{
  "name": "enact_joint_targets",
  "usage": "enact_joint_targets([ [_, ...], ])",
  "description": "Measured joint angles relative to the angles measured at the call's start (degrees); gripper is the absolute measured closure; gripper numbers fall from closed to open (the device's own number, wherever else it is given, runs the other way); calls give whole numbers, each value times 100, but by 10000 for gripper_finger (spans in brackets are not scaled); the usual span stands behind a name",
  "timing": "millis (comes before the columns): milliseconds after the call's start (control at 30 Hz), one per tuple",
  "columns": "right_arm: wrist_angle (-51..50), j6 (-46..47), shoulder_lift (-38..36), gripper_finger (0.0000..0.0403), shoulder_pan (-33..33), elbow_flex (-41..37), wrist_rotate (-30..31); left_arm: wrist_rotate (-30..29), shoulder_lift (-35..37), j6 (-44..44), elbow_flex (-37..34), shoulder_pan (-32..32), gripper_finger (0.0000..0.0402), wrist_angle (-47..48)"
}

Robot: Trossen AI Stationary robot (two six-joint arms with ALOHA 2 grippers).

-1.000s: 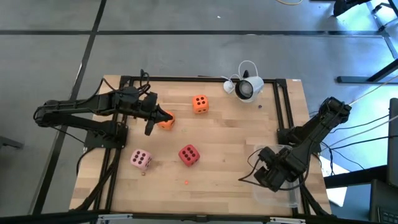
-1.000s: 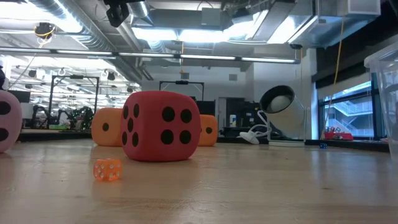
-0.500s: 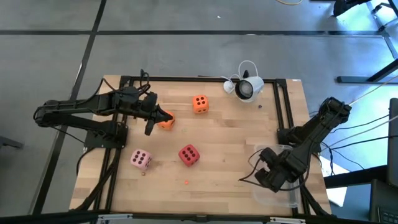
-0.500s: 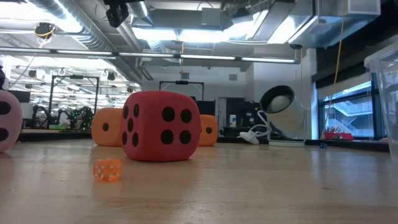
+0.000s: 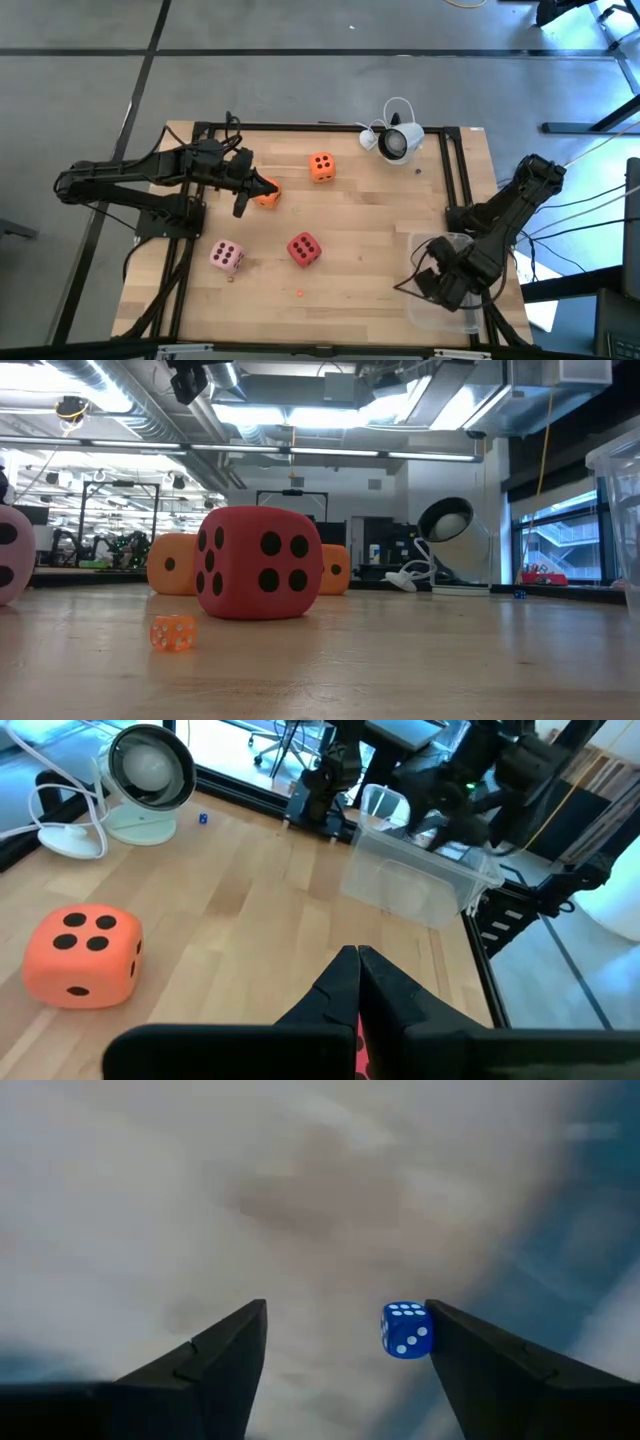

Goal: Pick & Place Dice
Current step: Put the blue small die into the transparent bin

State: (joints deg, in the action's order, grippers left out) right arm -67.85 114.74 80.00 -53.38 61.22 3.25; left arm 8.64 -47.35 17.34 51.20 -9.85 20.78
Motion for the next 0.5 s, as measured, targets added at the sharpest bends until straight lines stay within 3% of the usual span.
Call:
enact_joint_targets([
  [67, 174, -99, -138, 134, -50, 34, 232, 0, 0, -2, 0, 2, 398, 0],
  [167, -458, 517, -83, 137, -51, -9, -241, 0, 0, -2, 0, 0, 398, 0],
  [267, 308, 369, -247, 138, -160, 33, 473, 0, 0, -1, 0, 0, 398, -2],
  [367, -115, 974, -259, 138, -203, 7, 618, 0, 0, -2, 0, 2, 398, -4],
  [500, 35, 1389, -357, 138, -363, 19, 999, 1, 0, 2, 0, 1, 398, -26],
])
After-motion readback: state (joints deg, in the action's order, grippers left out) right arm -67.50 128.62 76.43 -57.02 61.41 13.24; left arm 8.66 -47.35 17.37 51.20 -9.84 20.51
